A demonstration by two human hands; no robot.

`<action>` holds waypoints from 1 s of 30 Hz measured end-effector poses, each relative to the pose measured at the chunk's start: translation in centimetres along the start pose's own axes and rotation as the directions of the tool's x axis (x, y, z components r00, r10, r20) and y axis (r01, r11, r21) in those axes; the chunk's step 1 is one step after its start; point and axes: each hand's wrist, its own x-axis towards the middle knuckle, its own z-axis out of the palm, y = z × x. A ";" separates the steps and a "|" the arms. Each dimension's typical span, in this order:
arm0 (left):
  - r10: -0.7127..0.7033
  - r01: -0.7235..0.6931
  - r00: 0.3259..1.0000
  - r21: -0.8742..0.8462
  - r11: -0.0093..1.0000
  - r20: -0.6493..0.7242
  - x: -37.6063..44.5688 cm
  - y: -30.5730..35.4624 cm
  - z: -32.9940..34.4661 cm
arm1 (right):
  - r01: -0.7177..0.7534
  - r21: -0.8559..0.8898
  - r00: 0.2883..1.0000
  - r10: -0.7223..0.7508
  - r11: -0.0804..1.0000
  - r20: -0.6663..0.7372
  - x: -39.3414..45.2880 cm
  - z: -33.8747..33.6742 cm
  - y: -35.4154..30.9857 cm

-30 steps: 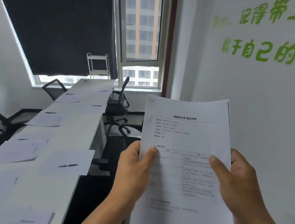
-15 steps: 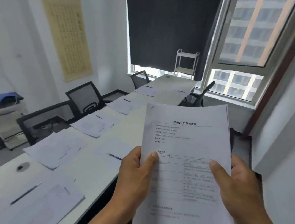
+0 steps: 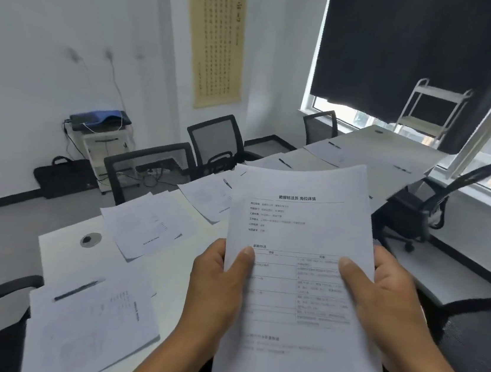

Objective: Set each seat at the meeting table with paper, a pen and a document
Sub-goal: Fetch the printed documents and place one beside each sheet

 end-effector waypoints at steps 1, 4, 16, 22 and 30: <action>-0.003 0.003 1.000 0.002 1.000 -0.012 0.6 0.2 0.1 | 0.001 -0.003 1.000 -0.001 1.000 0.004 0.9 0.1 0.0; -0.009 0.009 0.998 -0.008 1.000 -0.069 2.9 0.6 0.6 | -0.017 0.000 0.998 0.017 1.000 0.066 4.6 1.0 -0.4; -0.060 0.051 0.937 -0.034 0.998 -0.345 8.7 -1.4 4.9 | 0.037 -0.093 0.936 -0.001 0.995 0.353 17.1 2.2 1.2; -0.125 0.086 0.844 -0.099 0.991 -0.521 11.0 -3.7 11.0 | 0.082 -0.140 0.840 0.007 0.987 0.542 25.3 0.8 3.3; -0.159 0.116 0.755 -0.109 0.987 -0.636 12.8 -5.3 13.5 | 0.035 -0.152 0.734 0.077 0.988 0.674 30.7 2.2 6.1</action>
